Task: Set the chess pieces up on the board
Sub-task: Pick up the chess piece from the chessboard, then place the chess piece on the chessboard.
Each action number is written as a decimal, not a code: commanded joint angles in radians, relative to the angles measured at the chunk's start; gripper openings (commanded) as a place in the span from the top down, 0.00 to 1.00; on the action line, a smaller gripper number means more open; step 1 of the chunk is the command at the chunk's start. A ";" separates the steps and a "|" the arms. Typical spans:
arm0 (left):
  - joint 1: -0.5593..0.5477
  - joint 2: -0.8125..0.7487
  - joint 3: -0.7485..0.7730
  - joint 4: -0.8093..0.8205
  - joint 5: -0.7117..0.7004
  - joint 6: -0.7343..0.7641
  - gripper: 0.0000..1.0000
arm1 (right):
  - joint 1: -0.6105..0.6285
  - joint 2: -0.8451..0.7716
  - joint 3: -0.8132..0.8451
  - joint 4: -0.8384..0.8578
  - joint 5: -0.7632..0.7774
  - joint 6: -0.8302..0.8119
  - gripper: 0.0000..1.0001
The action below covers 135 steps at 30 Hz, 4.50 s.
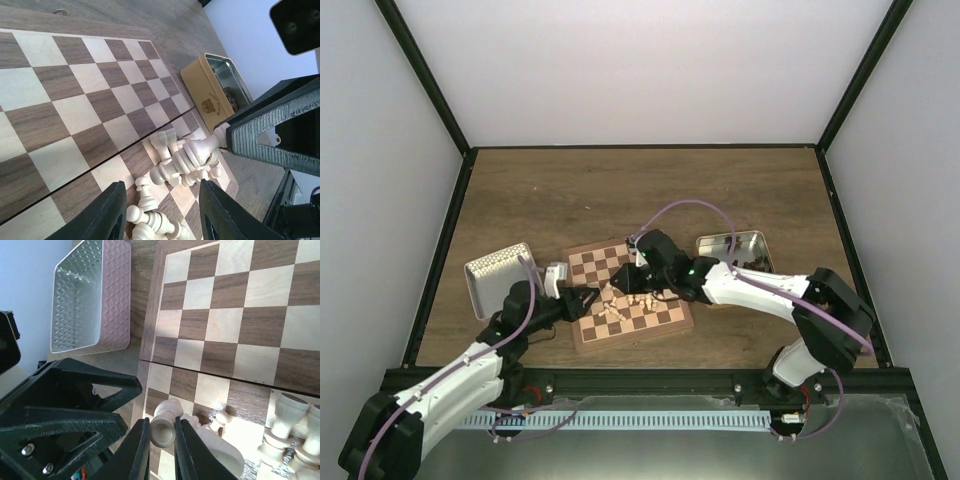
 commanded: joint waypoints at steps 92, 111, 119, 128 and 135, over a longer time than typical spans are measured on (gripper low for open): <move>-0.004 -0.303 0.098 0.290 -0.048 -0.651 0.96 | -0.048 -0.162 -0.217 0.990 -0.222 0.197 0.98; -0.003 -0.232 0.425 -0.617 -0.452 -0.001 0.96 | -0.156 0.135 0.225 -0.259 0.457 -0.311 0.99; -0.002 -0.200 0.405 -0.591 -0.451 0.046 0.96 | -0.243 0.276 0.324 -0.338 0.447 -0.362 0.99; -0.004 -0.178 0.395 -0.574 -0.451 0.068 0.96 | -0.246 0.358 0.391 -0.357 0.421 -0.380 0.99; -0.004 -0.171 0.381 -0.556 -0.432 0.056 0.96 | -0.246 0.357 0.388 -0.364 0.414 -0.369 0.95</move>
